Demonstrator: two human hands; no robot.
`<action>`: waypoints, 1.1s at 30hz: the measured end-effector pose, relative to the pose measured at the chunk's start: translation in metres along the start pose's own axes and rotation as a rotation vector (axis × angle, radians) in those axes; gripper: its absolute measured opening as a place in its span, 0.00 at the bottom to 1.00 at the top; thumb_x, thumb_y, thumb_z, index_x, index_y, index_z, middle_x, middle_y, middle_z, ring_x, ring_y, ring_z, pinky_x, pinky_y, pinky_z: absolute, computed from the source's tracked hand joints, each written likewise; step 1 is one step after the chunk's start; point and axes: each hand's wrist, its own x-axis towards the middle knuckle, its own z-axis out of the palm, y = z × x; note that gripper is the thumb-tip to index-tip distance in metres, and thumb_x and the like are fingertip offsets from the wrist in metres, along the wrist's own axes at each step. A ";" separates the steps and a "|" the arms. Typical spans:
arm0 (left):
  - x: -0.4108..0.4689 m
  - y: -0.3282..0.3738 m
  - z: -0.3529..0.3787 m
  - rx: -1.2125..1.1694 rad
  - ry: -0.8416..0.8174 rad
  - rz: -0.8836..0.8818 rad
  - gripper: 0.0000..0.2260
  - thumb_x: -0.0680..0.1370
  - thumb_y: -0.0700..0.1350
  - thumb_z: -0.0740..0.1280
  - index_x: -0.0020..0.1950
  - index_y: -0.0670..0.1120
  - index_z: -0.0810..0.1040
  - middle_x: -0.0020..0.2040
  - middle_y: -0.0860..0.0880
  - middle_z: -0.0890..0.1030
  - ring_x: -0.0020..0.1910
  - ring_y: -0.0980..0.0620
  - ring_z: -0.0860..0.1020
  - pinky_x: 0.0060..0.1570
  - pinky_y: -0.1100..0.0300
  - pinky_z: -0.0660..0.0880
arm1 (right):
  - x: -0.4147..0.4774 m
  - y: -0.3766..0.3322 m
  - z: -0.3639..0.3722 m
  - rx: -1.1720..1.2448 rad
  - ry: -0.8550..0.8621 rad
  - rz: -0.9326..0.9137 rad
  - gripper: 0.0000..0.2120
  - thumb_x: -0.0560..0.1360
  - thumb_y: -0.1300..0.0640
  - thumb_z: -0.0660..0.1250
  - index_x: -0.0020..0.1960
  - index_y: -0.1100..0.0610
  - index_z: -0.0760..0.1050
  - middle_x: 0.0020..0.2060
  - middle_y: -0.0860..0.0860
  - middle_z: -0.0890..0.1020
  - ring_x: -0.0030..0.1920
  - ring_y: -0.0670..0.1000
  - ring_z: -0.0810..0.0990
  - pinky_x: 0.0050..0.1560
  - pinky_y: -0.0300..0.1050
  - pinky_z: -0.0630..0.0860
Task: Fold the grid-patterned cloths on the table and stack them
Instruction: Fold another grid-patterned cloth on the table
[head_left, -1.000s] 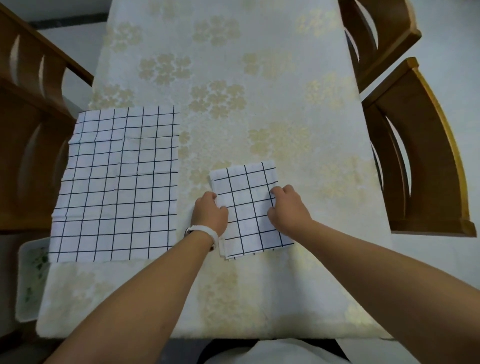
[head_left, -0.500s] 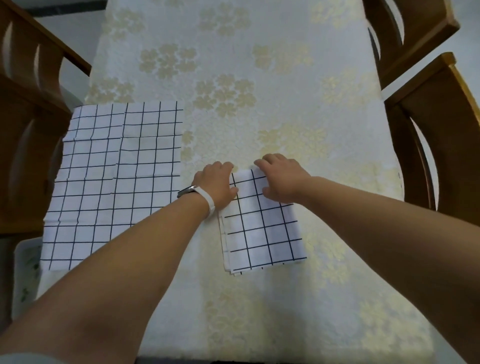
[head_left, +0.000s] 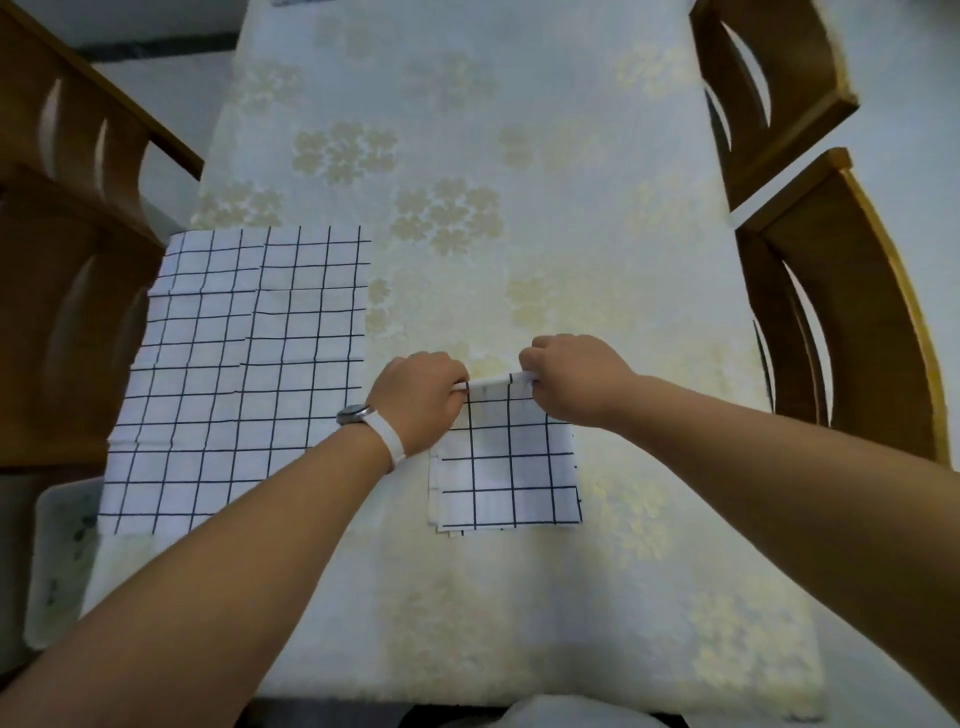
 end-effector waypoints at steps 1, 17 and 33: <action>-0.007 0.003 -0.002 0.013 0.012 0.015 0.07 0.78 0.46 0.62 0.46 0.49 0.79 0.40 0.51 0.78 0.40 0.48 0.75 0.39 0.57 0.64 | -0.008 -0.002 -0.001 0.006 0.014 -0.007 0.05 0.75 0.61 0.58 0.46 0.58 0.73 0.39 0.51 0.71 0.39 0.56 0.74 0.35 0.46 0.65; -0.118 0.029 0.049 0.033 0.054 0.135 0.04 0.68 0.36 0.69 0.37 0.43 0.78 0.36 0.48 0.78 0.32 0.45 0.73 0.26 0.55 0.71 | -0.106 -0.051 0.062 -0.098 0.128 -0.230 0.12 0.60 0.64 0.72 0.36 0.57 0.70 0.31 0.53 0.71 0.29 0.55 0.69 0.27 0.43 0.58; -0.145 0.019 0.098 0.144 -0.050 0.145 0.16 0.67 0.35 0.68 0.54 0.37 0.81 0.54 0.37 0.81 0.51 0.39 0.80 0.36 0.49 0.79 | -0.117 -0.058 0.126 -0.065 0.024 -0.175 0.12 0.61 0.62 0.71 0.43 0.59 0.74 0.38 0.57 0.75 0.35 0.59 0.74 0.28 0.48 0.69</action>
